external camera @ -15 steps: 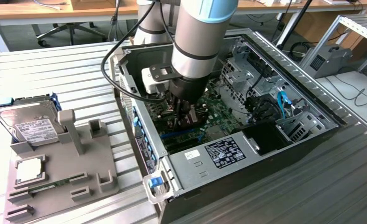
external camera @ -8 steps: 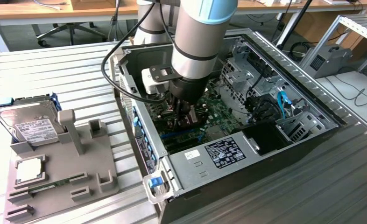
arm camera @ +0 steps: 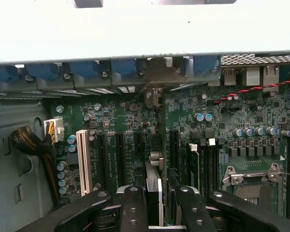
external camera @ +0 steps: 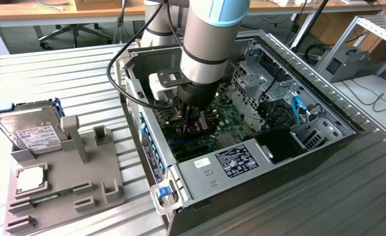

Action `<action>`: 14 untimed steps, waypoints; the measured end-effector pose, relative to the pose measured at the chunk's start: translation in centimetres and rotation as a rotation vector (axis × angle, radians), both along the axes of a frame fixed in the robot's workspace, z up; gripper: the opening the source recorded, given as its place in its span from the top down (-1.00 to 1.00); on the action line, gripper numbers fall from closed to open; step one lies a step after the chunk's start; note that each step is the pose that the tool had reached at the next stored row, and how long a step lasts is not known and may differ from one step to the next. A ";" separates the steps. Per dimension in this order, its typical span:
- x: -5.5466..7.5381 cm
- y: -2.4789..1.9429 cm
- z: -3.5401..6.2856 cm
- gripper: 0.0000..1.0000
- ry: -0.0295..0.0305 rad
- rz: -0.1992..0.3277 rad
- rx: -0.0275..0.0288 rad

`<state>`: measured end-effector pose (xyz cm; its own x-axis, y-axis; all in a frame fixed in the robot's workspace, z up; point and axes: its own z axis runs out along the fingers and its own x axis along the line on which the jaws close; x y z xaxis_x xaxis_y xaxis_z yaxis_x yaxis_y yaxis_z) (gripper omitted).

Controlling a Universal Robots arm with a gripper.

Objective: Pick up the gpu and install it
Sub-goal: 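Insert the gpu into the slot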

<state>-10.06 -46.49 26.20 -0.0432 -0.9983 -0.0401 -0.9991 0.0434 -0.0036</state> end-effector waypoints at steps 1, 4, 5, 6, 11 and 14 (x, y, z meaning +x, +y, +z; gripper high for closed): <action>0.0 0.00 0.00 0.44 -0.0001 0.007 0.0001; 0.0 0.01 -0.03 0.44 0.0000 0.018 0.0000; 0.0 0.04 -0.08 0.44 0.0000 0.018 0.0000; 0.0 0.06 -0.13 0.44 0.0000 0.018 0.0000; 0.0 0.15 -0.25 0.44 0.0000 0.018 0.0002; 0.0 0.15 -0.33 0.44 0.0002 0.018 -0.0002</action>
<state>-10.06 -46.34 25.87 -0.0249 -0.9989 -0.0399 -0.9997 0.0251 -0.0034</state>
